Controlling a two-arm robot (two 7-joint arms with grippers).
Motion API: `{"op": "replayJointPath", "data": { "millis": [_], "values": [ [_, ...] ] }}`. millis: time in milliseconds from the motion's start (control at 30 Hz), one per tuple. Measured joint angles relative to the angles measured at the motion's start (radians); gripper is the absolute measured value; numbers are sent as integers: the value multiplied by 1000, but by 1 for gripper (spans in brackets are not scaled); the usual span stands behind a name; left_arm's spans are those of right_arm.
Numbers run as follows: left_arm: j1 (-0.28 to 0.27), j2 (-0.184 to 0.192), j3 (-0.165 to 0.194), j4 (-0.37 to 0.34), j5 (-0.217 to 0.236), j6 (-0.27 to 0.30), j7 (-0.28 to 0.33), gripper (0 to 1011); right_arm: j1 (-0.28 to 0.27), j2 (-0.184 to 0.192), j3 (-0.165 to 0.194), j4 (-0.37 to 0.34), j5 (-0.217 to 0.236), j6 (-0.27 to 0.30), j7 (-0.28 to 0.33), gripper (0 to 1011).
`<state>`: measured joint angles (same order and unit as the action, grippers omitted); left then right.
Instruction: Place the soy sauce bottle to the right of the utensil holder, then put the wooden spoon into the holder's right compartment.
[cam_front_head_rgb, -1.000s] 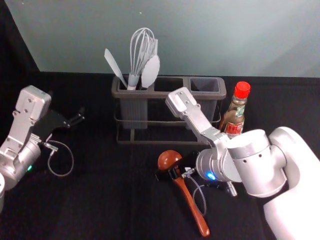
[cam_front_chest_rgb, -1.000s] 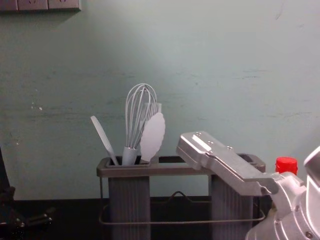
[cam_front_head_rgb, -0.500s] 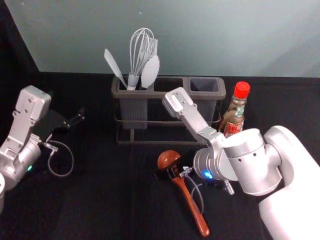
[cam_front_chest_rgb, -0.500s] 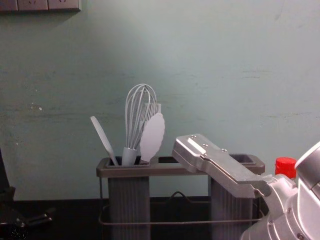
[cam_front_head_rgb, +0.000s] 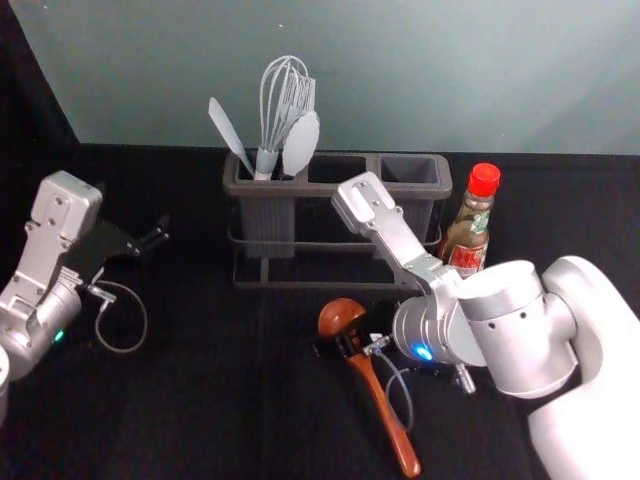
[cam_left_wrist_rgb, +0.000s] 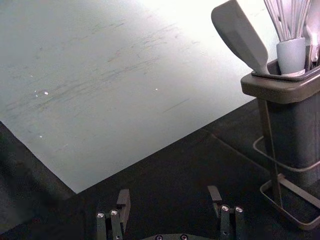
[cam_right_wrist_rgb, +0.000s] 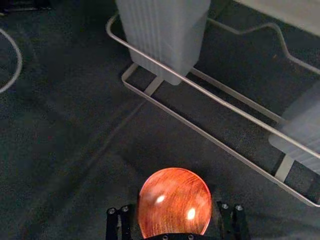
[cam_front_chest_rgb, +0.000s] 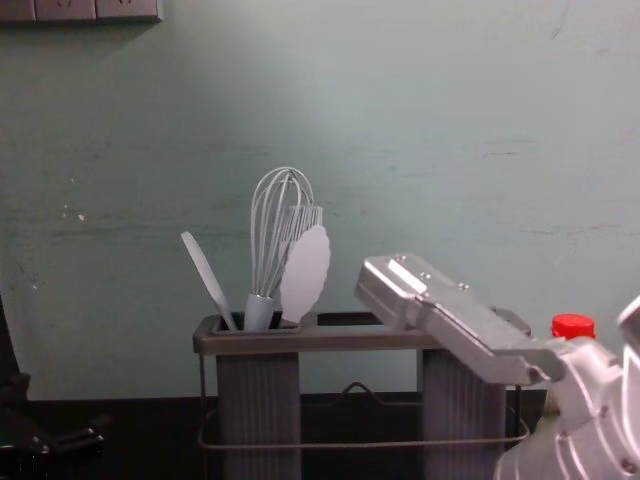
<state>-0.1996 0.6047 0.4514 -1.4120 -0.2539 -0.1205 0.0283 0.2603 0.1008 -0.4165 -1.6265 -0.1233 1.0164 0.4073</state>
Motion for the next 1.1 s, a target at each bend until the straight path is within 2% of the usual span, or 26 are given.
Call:
{"op": "replayJointPath", "data": {
  "millis": [233,367,400,467,667,700,900,1000,1100],
  "values": [
    [0,0,0,0,0,0,0,1011,-50,23,13,-101,-6,-4,20,842],
    [0,0,0,0,0,0,0,1011,-100,45,35,-186,-6,-30,35,842],
    [0,0,0,0,0,0,0,1011,-100,45,35,-186,-6,-30,35,842],
    [0,0,0,0,0,0,0,1011,-139,58,55,-240,-4,-65,40,842],
    [0,0,0,0,0,0,0,1010,-217,79,93,-328,-1,-154,41,842],
    [0,0,0,0,0,0,0,1011,-239,86,103,-352,2,-183,40,842],
    [0,0,0,0,0,0,0,1011,-300,109,126,-406,8,-269,26,842],
    [0,0,0,0,0,0,0,1011,-341,128,140,-440,13,-339,10,842],
    [0,0,0,0,0,0,0,1011,-362,137,149,-458,17,-380,0,842]
  ]
}}
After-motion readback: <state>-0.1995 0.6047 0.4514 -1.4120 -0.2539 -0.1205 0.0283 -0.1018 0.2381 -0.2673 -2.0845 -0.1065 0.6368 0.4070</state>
